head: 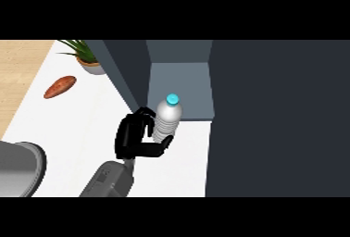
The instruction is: Pick up the bottled water, place it into the cabinet and close the cabinet
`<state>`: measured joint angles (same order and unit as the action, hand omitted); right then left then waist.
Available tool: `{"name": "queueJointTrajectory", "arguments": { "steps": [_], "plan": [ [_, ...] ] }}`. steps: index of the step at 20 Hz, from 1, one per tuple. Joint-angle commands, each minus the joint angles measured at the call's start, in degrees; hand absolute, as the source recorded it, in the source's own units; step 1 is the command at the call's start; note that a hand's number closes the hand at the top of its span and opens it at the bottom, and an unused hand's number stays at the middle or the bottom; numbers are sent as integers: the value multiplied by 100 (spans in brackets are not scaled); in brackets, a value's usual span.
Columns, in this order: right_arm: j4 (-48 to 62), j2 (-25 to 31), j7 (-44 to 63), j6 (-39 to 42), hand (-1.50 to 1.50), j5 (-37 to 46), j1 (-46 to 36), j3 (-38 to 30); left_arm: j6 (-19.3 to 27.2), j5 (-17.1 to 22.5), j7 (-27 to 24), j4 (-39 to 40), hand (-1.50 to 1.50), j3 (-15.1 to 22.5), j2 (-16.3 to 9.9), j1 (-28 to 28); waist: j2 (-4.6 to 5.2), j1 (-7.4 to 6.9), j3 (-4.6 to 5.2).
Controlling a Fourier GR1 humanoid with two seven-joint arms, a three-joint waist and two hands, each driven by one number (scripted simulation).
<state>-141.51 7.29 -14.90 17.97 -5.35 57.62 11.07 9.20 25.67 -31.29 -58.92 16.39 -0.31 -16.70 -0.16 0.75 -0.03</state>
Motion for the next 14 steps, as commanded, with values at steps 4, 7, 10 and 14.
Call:
{"name": "queueJointTrajectory", "arguments": {
  "steps": [4,7,10,14],
  "plan": [
    [-466,-14,378,-32,-150,-590,-7,-121,965,-17,546,-68,150,379,30,-938,14,17,3],
    [-176,-71,-52,84,-150,-384,69,-144,1357,380,600,422,150,628,30,-1594,16,106,4],
    [-575,-32,302,17,-150,-600,105,-146,1881,16,1259,459,150,599,30,-2302,19,66,1],
    [-265,-18,219,87,-150,-442,-168,-218,2415,489,1279,1232,150,970,31,-2934,48,185,4]
  ]
}}
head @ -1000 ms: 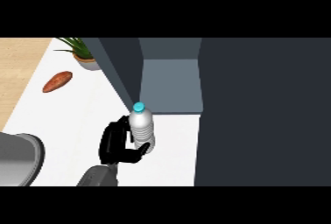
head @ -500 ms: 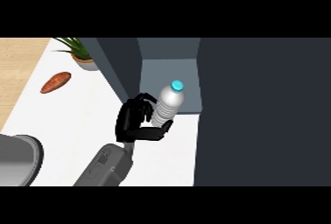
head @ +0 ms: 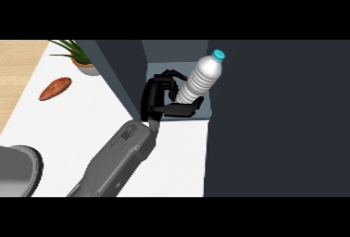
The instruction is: Pick up the bottled water, place it into the cabinet and close the cabinet
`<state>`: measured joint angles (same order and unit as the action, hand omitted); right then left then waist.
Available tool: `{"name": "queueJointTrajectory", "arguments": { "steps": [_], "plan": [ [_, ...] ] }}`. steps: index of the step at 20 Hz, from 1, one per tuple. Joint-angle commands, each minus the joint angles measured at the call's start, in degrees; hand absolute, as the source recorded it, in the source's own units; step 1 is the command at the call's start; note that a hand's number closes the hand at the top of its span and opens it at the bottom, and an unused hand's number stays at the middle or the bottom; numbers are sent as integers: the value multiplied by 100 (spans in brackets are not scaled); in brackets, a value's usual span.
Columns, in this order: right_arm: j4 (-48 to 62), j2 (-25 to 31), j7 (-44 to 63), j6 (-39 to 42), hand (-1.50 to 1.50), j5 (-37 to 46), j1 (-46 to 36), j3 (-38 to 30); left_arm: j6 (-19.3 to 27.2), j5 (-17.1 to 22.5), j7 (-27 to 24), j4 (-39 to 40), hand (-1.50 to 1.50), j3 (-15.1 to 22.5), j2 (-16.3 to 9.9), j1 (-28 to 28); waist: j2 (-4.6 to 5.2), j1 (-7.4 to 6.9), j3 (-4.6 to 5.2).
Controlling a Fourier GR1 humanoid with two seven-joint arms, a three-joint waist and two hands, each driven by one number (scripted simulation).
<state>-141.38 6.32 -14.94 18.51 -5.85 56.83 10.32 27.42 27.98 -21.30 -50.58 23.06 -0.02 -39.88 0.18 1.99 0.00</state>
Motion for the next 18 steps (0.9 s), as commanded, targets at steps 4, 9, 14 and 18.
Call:
{"name": "queueJointTrajectory", "arguments": {
  "steps": [4,9,14,18],
  "plan": [
    [-146,-30,317,-21,-150,-482,-380,-147,249,431,-82,1405,150,-216,2,-1149,52,53,3],
    [-87,183,111,269,-150,-834,-234,-625,204,343,-236,2465,150,-419,2,-1706,87,175,-2],
    [-118,27,99,236,-150,-620,-295,-383,822,-10,-294,3312,150,-261,-1,-2016,131,308,0],
    [97,131,263,270,-150,-720,-642,-565,925,265,-465,3540,150,-521,-2,-1991,151,256,4]
  ]
}}
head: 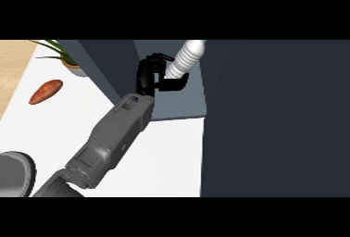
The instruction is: Pick up the bottled water, place it into the cabinet and close the cabinet
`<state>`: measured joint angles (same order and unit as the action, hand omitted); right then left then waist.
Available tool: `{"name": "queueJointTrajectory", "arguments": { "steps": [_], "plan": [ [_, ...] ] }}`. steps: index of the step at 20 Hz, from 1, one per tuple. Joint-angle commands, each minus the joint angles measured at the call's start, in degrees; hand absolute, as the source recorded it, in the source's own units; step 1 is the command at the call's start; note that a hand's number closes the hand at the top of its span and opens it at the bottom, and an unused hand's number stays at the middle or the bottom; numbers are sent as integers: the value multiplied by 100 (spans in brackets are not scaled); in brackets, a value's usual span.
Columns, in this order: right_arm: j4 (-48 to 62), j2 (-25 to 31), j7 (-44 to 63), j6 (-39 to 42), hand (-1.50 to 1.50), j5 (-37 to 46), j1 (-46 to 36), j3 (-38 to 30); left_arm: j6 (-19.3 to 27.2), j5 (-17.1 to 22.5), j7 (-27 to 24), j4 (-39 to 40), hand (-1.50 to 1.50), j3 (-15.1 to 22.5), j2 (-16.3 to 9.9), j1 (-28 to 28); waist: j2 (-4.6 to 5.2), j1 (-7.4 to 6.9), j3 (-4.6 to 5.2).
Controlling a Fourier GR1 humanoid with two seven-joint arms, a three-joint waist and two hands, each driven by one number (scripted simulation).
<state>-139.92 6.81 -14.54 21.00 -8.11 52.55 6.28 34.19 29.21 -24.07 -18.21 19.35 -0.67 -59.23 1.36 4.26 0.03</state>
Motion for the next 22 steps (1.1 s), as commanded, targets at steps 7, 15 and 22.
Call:
{"name": "queueJointTrajectory", "arguments": {
  "steps": [7,15,22],
  "plan": [
    [-249,103,-94,316,-150,-580,258,-224,302,4,-455,981,150,-418,-69,-422,28,199,1],
    [160,108,-235,398,-150,-529,-60,-361,588,-273,-802,1335,-150,-297,-223,-665,78,188,0],
    [-14,102,-30,431,-150,-449,-43,-150,165,-255,-735,1270,-150,-373,-63,-1082,117,200,10]
  ]
}}
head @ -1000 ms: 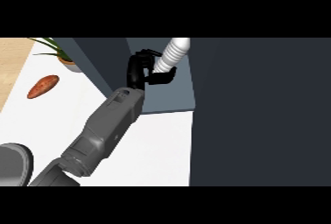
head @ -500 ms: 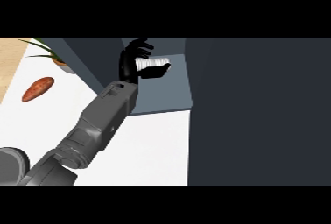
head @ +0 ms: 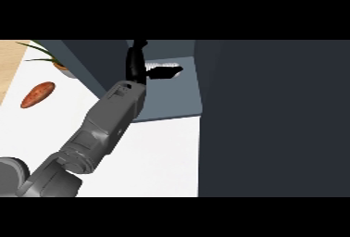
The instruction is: Pick up the bottled water, place it into the cabinet and close the cabinet
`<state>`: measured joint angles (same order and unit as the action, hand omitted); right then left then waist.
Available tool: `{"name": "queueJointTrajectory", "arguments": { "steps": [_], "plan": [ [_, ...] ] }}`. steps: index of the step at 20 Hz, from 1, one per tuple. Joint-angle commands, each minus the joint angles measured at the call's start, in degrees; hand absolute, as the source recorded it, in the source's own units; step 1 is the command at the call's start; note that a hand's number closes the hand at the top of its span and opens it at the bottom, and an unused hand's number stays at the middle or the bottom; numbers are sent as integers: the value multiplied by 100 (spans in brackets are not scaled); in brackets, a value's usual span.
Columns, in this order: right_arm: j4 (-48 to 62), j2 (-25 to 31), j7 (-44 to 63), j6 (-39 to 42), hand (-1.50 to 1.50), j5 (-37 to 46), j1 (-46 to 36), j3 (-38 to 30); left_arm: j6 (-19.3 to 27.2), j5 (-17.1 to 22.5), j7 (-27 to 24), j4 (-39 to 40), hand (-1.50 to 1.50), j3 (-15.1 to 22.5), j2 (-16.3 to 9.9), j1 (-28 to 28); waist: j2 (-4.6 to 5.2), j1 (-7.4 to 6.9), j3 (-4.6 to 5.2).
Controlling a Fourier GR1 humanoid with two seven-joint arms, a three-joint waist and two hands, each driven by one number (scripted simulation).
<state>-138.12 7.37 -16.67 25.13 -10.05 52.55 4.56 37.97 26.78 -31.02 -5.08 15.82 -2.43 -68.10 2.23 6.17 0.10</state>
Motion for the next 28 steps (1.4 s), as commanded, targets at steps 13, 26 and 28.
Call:
{"name": "queueJointTrajectory", "arguments": {
  "steps": [13,26,28],
  "plan": [
    [-611,-16,344,59,-150,-482,333,-1,-1439,395,-643,-641,-150,-541,236,-230,-159,-328,-5],
    [-889,-189,622,-195,-150,-264,537,342,-1660,835,-432,-2632,-150,376,242,1403,-282,-556,-6],
    [-661,-240,404,-97,-150,-2,577,542,-1938,893,-357,-2990,-150,544,242,1640,-284,-553,-6]
  ]
}}
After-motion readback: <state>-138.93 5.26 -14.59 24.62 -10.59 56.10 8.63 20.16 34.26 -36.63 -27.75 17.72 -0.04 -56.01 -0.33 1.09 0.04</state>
